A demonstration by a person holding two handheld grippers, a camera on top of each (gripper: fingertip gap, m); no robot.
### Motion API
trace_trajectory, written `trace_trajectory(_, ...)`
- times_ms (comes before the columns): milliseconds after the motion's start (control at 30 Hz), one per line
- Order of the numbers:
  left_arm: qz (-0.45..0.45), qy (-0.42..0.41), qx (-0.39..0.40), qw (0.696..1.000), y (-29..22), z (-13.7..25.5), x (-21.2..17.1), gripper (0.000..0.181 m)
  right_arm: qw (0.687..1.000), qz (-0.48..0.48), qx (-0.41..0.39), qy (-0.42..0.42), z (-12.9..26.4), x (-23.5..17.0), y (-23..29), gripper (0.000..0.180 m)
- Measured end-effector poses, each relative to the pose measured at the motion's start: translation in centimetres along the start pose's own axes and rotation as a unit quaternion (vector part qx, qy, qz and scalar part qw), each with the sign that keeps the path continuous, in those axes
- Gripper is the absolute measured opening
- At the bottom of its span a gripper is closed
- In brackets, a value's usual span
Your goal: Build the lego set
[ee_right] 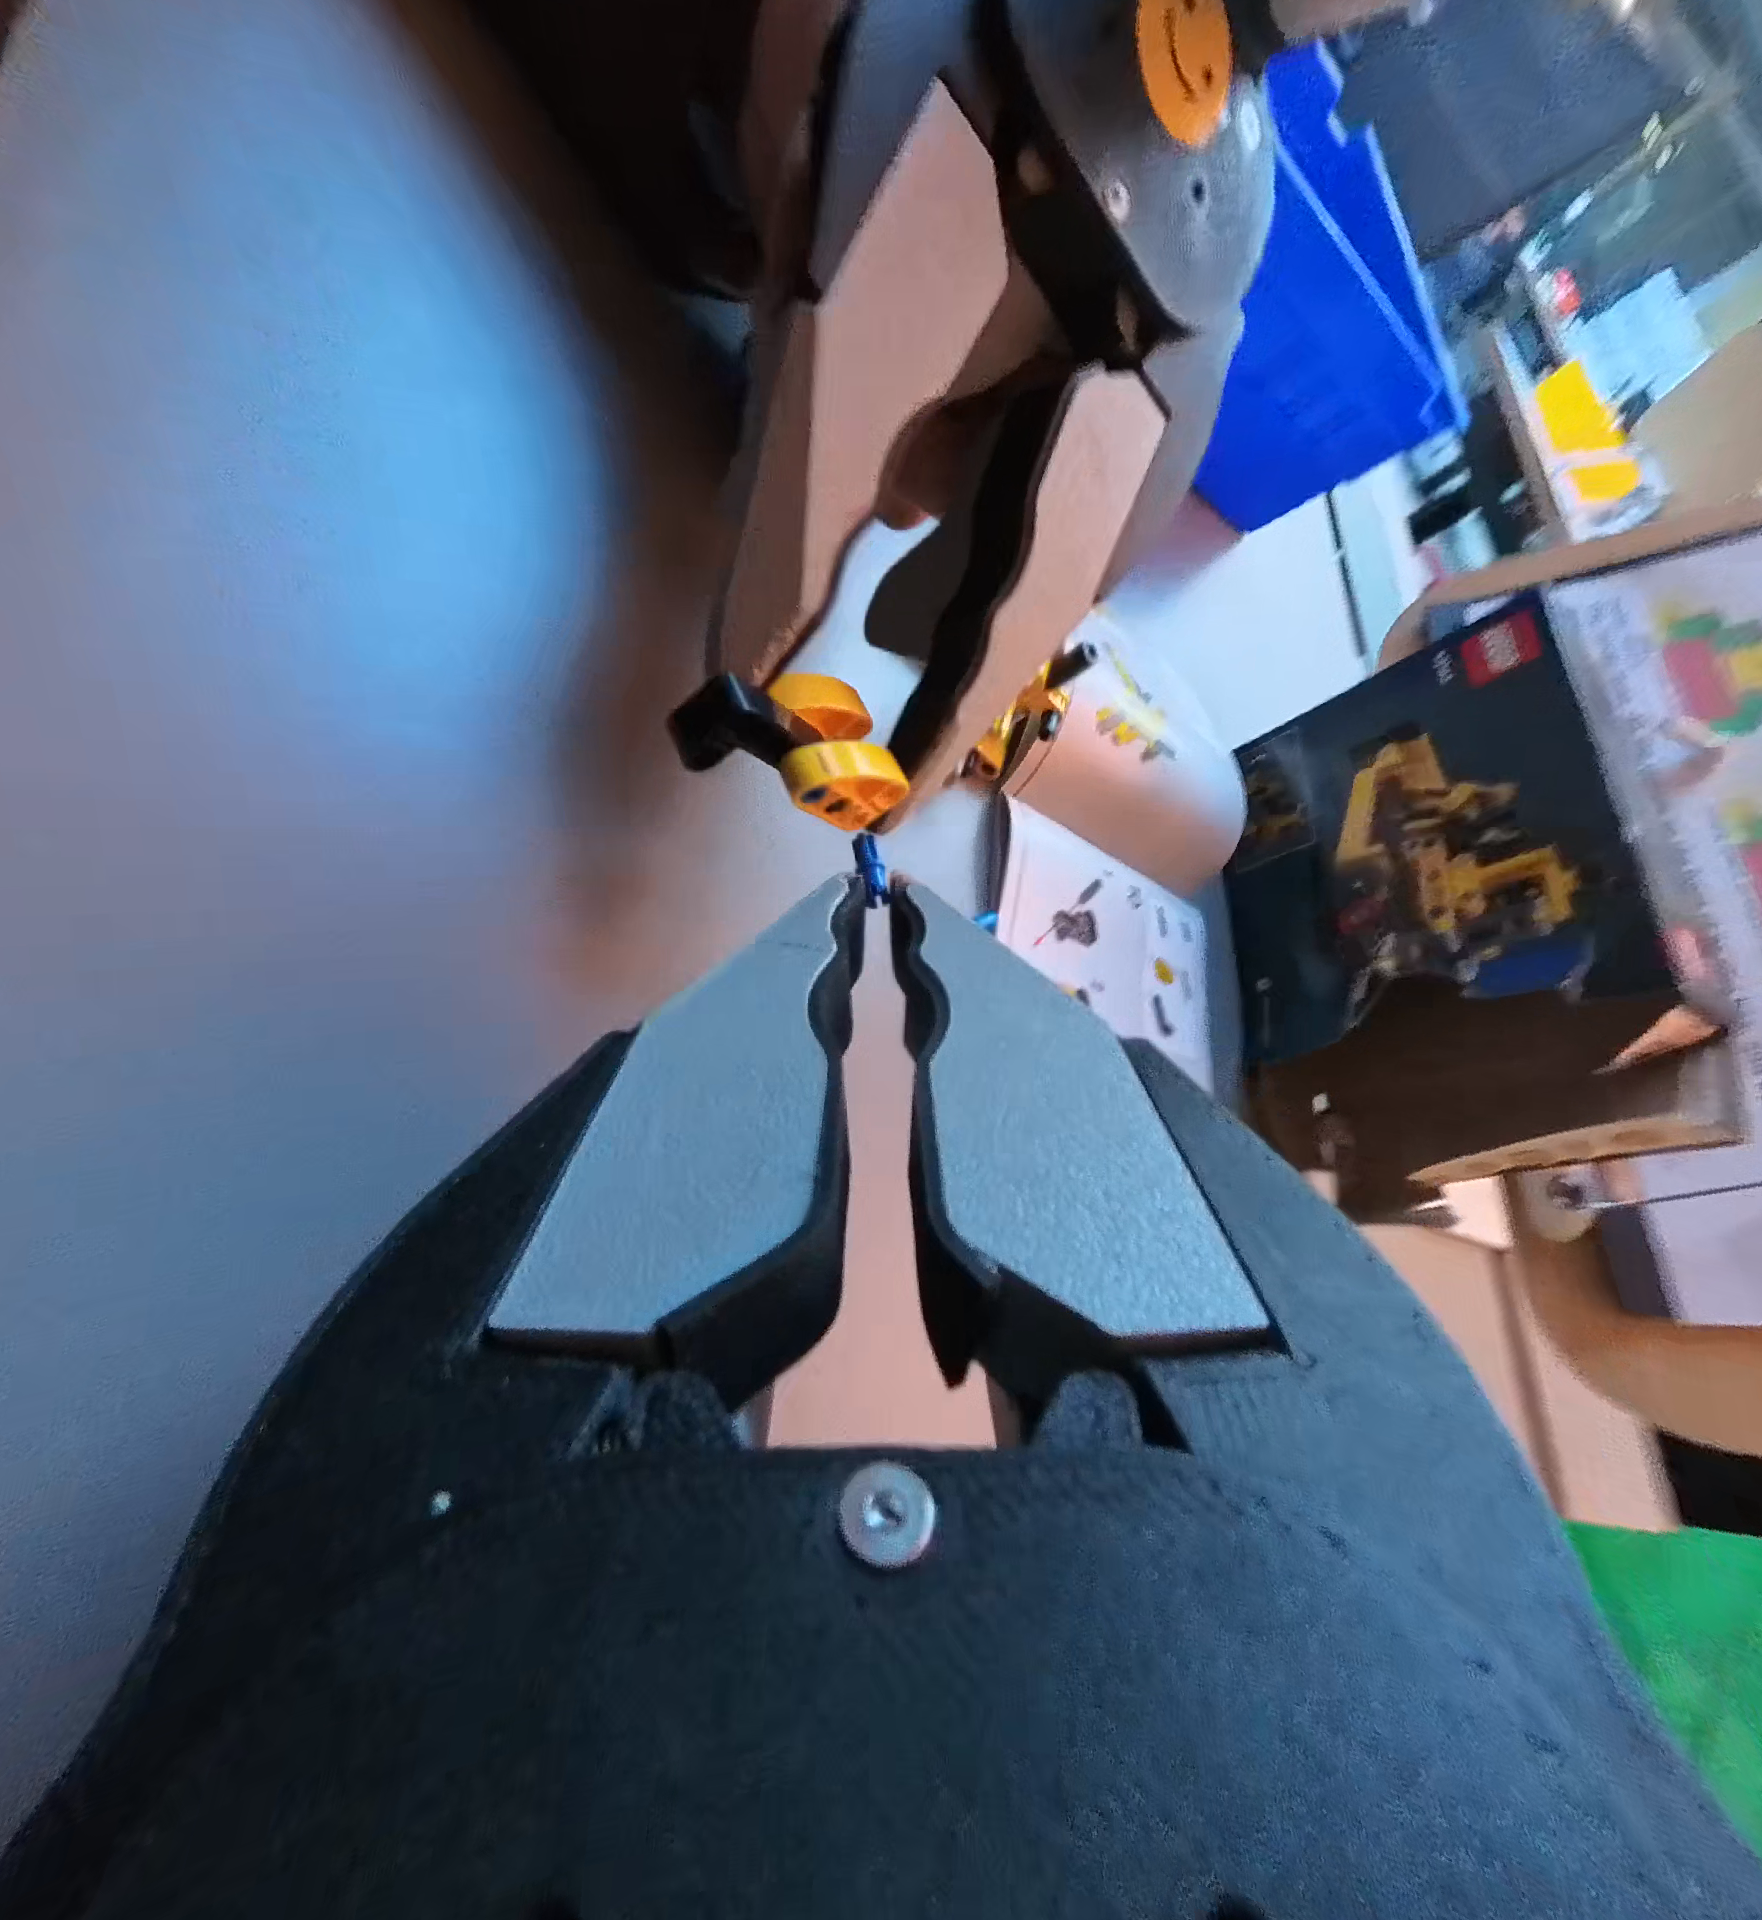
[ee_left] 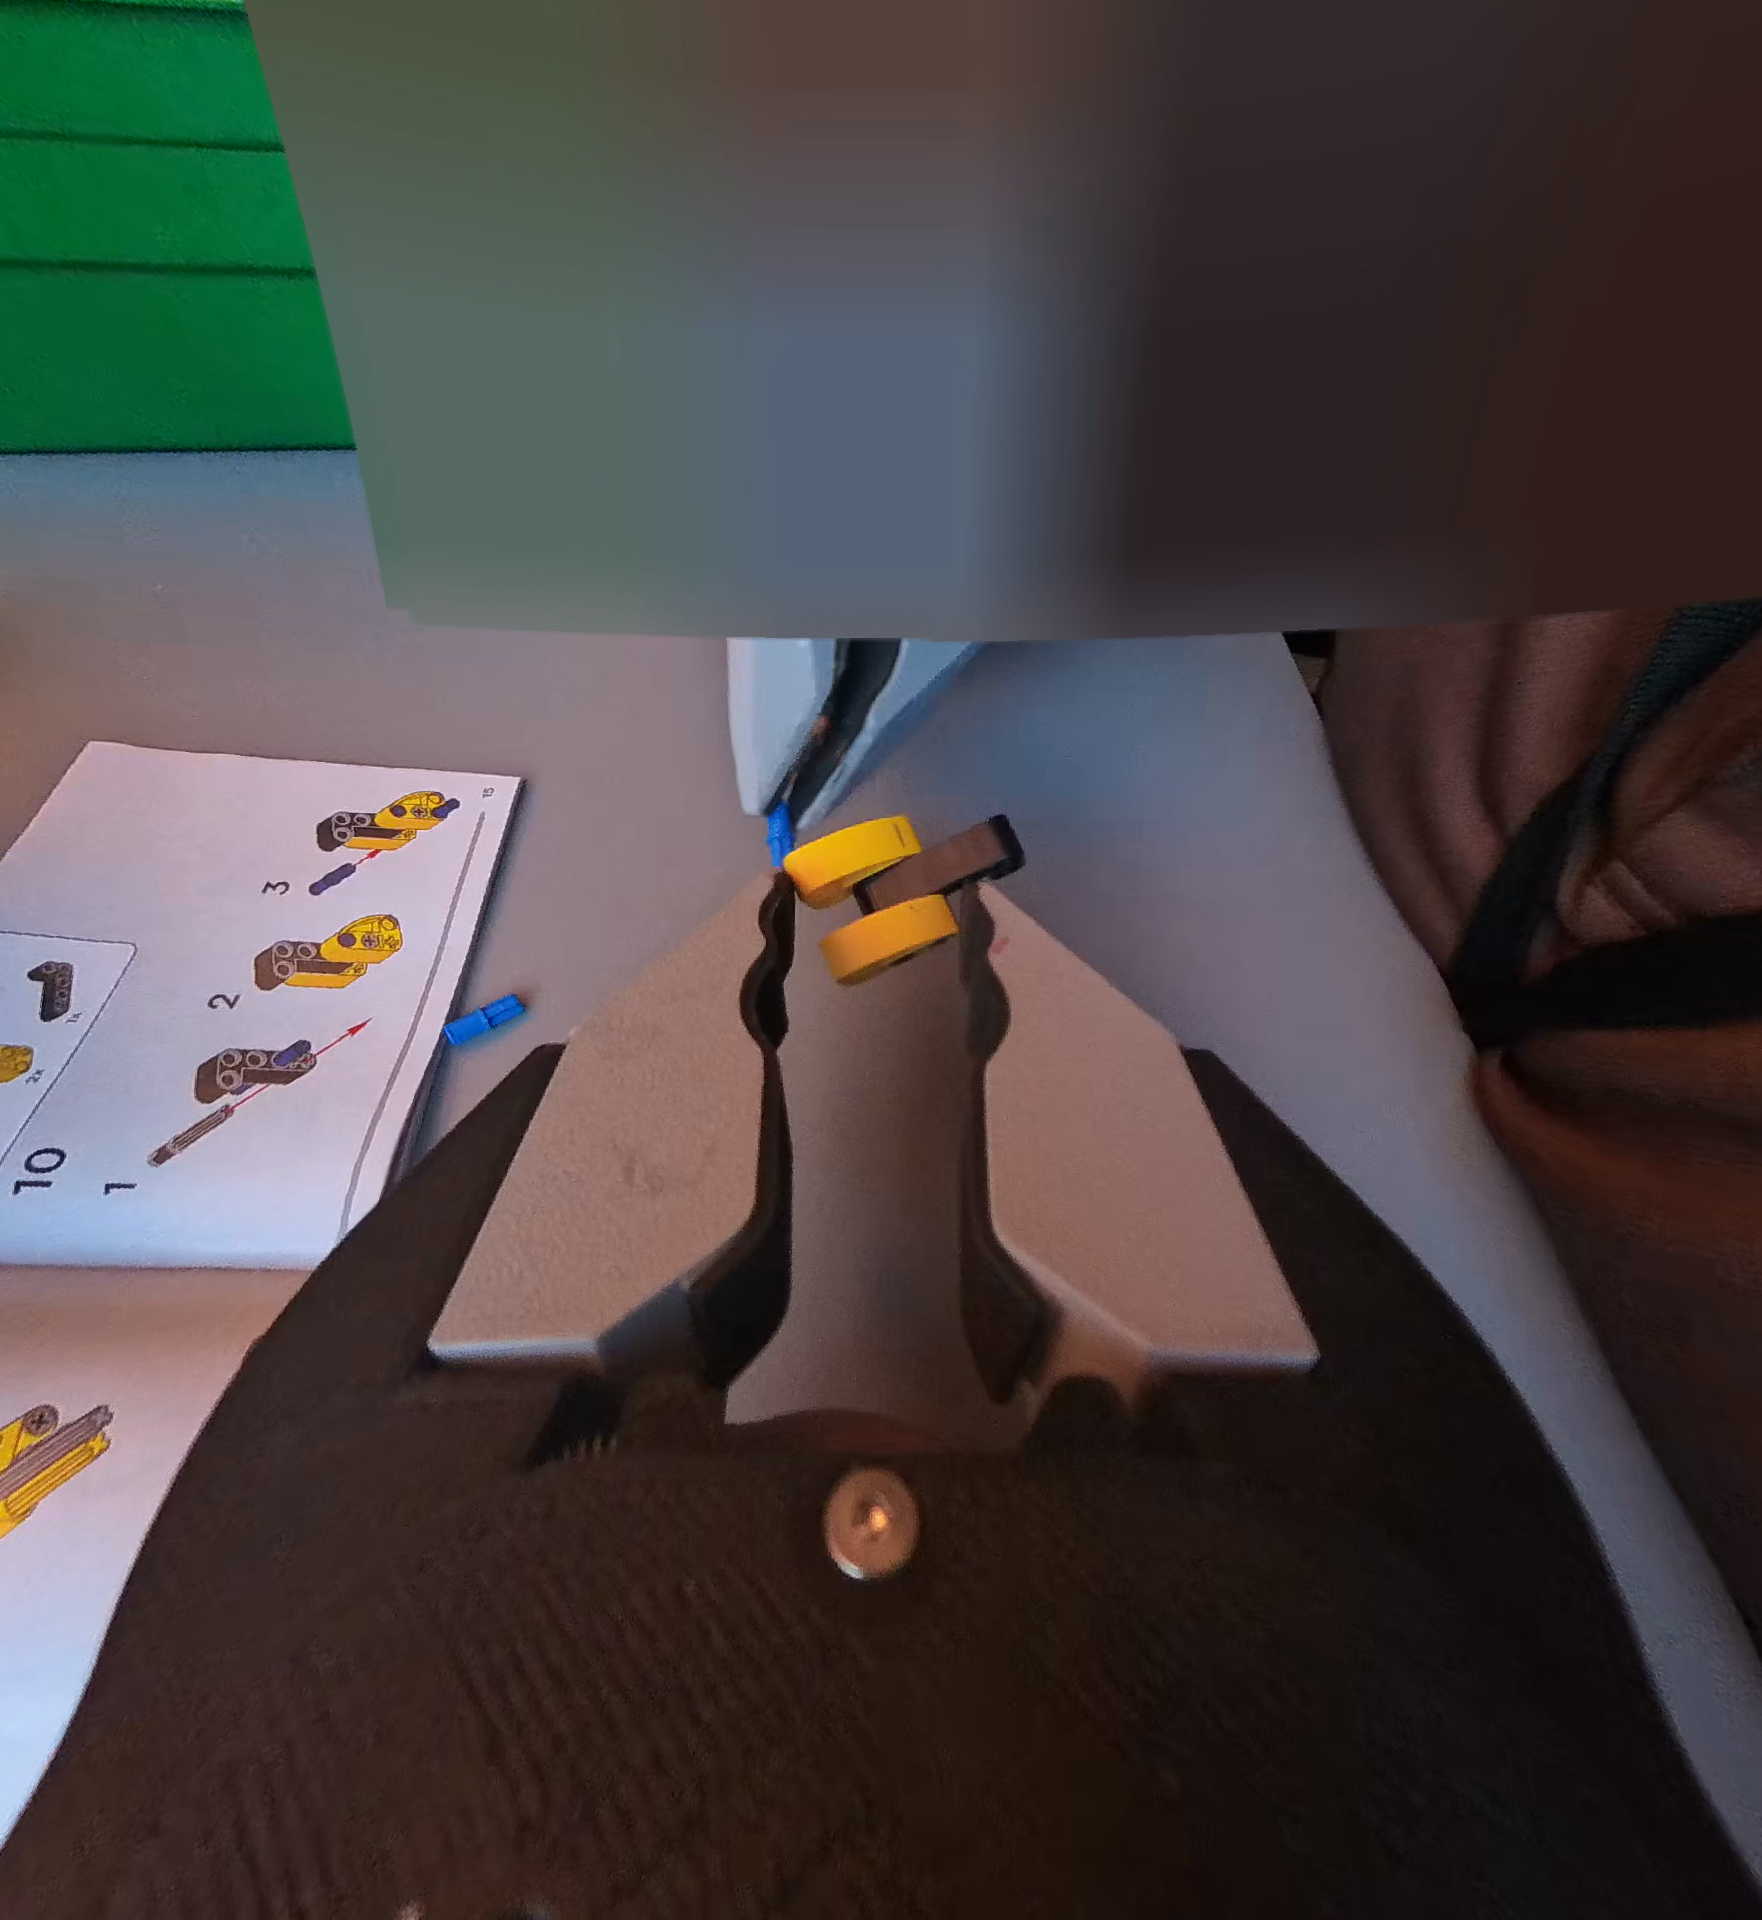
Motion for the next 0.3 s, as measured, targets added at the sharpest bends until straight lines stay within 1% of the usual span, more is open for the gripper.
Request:
trace_trajectory(67,0.000,-0.002,0.003,1.000,0.05,0.03,0.04,0.028,0.998,-0.064,0.022,-0.006,-0.17,-0.58,-0.15,0.001)
trace_trajectory(133,-0.003,-0.002,0.012,1.000,0.17,0.00,0.03,0.029,0.989,-0.136,0.047,-0.032,-0.12,-0.70,-0.34,0.001)
trace_trajectory(200,-0.012,0.001,0.024,1.000,0.22,-0.13,-0.07,0.028,0.973,-0.207,0.076,-0.068,0.11,-0.51,-0.67,0.001)
trace_trajectory(300,-0.036,0.016,0.048,0.998,0.35,-0.47,-0.42,0.028,0.937,-0.309,0.127,-0.105,0.28,-0.72,-0.94,0.001)
Point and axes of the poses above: each gripper's, where its closed fingertips meet, z back along the fingers, x out of its top, y = z × x across the jaws, the point moved 2 cm from there along z, back along the fingers, and after that the axes turned 13 degrees about z, right-handed, at the moved point
